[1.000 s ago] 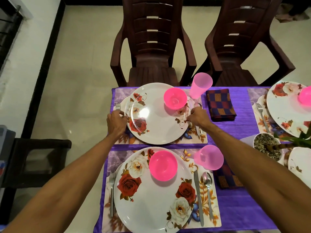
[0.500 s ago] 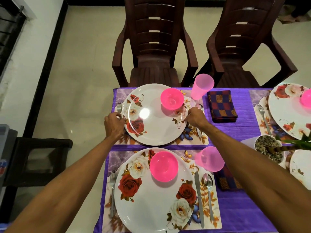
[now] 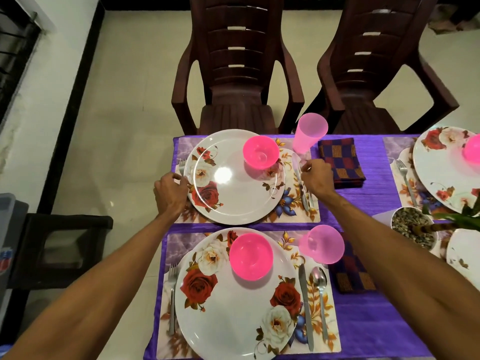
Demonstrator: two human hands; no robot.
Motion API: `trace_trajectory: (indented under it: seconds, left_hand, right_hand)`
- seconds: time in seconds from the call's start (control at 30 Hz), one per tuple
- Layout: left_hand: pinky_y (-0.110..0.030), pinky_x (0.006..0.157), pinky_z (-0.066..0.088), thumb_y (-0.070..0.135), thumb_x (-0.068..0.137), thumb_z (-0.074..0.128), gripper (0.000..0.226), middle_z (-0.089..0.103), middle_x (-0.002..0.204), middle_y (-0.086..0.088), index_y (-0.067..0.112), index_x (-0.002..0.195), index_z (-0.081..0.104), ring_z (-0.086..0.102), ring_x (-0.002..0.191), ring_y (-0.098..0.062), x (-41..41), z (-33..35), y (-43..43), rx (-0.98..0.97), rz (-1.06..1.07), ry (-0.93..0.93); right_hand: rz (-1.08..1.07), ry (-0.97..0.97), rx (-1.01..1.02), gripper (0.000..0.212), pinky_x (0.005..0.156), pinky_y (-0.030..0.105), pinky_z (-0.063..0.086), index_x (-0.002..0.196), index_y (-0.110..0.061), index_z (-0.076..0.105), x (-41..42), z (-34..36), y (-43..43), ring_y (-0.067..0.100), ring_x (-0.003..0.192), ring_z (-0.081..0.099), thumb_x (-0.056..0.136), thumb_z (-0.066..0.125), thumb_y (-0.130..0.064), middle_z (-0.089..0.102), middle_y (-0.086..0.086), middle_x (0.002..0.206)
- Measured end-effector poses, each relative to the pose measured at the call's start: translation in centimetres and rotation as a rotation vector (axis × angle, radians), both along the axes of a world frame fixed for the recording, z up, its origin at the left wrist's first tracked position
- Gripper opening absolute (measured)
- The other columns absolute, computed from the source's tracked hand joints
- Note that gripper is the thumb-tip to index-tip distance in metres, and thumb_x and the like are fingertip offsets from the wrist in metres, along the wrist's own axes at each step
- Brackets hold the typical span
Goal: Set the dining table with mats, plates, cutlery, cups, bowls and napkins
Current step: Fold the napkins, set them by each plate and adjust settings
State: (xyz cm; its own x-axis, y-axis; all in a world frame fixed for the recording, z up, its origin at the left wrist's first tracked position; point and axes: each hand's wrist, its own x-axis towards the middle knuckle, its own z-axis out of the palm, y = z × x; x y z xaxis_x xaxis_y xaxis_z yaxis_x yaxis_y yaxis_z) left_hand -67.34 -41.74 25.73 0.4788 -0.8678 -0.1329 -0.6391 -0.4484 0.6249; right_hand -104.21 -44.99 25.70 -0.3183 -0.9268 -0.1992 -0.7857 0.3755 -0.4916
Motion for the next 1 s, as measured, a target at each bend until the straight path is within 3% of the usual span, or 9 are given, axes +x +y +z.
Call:
trace_trajectory:
  seconds: [0.2, 0.43, 0.53, 0.67, 0.73, 0.8, 1.0]
  left_hand:
    - [-0.033, 0.078, 0.051, 0.025, 0.094, 0.064, 0.024, 0.073, 0.102, -0.014, 0.005, 0.105, 0.072, 0.067, 0.092, -0.029, -2.4, 1.3, -1.3, -0.078, -0.067, -0.005]
    - [-0.025, 0.076, 0.048, 0.027, 0.093, 0.063, 0.026, 0.075, 0.100, -0.012, 0.007, 0.106, 0.073, 0.070, 0.087, -0.024, -4.6, 1.2, -2.1, -0.077, -0.142, 0.026]
    - [-0.030, 0.083, 0.051, 0.026, 0.094, 0.065, 0.025, 0.074, 0.104, -0.012, 0.007, 0.108, 0.072, 0.070, 0.090, -0.024, -5.8, 1.4, -1.9, -0.086, -0.185, 0.043]
    - [-0.030, 0.095, 0.045, 0.024, 0.093, 0.066, 0.025, 0.074, 0.102, -0.010, 0.009, 0.112, 0.071, 0.069, 0.089, -0.022, -7.2, 1.3, -1.7, -0.089, -0.231, 0.059]
    - [-0.034, 0.087, 0.054, 0.024, 0.091, 0.067, 0.024, 0.075, 0.094, -0.010, 0.009, 0.110, 0.071, 0.070, 0.082, -0.022, -7.6, 1.0, -1.7, -0.082, -0.261, 0.055]
    - [-0.029, 0.078, 0.050, 0.024, 0.091, 0.068, 0.025, 0.075, 0.093, -0.011, 0.008, 0.110, 0.071, 0.070, 0.080, -0.022, -8.2, 1.0, -1.7, -0.054, -0.269, 0.054]
    - [-0.027, 0.075, 0.049, 0.026, 0.091, 0.069, 0.028, 0.075, 0.090, -0.011, 0.008, 0.112, 0.070, 0.064, 0.075, -0.015, -9.3, 0.9, -1.9, -0.041, -0.310, 0.041]
  right_hand:
    - [0.058, -0.016, 0.094, 0.011, 0.077, 0.045, 0.061, 0.086, -0.006, 0.074, -0.7, -1.2, 1.2, 0.025, 0.079, 0.070, 0.076, 0.080, -0.006, 0.074, 0.011, 0.084]
    - [0.068, 0.097, 0.059, 0.010, 0.070, 0.044, 0.061, 0.084, -0.003, 0.068, 0.3, -2.1, 0.8, 0.029, 0.074, 0.068, 0.077, 0.075, -0.005, 0.070, 0.012, 0.079]
    - [0.089, 0.098, 0.050, 0.016, 0.071, 0.041, 0.059, 0.091, 0.000, 0.069, 0.8, -1.6, 0.4, 0.031, 0.079, 0.068, 0.076, 0.073, -0.003, 0.071, 0.014, 0.084]
    - [0.085, 0.054, 0.068, 0.012, 0.069, 0.039, 0.057, 0.086, 0.002, 0.071, 1.3, -1.3, 0.3, 0.031, 0.079, 0.066, 0.074, 0.071, 0.001, 0.071, 0.015, 0.083]
    - [0.078, 0.033, 0.082, 0.009, 0.064, 0.037, 0.054, 0.082, 0.003, 0.070, 1.6, -1.2, 0.4, 0.029, 0.076, 0.065, 0.074, 0.071, 0.001, 0.067, 0.013, 0.078]
    - [0.083, 0.016, 0.084, 0.007, 0.059, 0.032, 0.046, 0.081, 0.003, 0.068, 1.9, -1.0, 0.5, 0.028, 0.073, 0.062, 0.074, 0.070, 0.002, 0.063, 0.010, 0.074]
    - [0.064, -0.018, 0.082, 0.013, 0.057, 0.029, 0.037, 0.074, -0.004, 0.056, 2.3, -0.8, 0.7, 0.028, 0.072, 0.056, 0.076, 0.068, 0.000, 0.057, 0.010, 0.074]
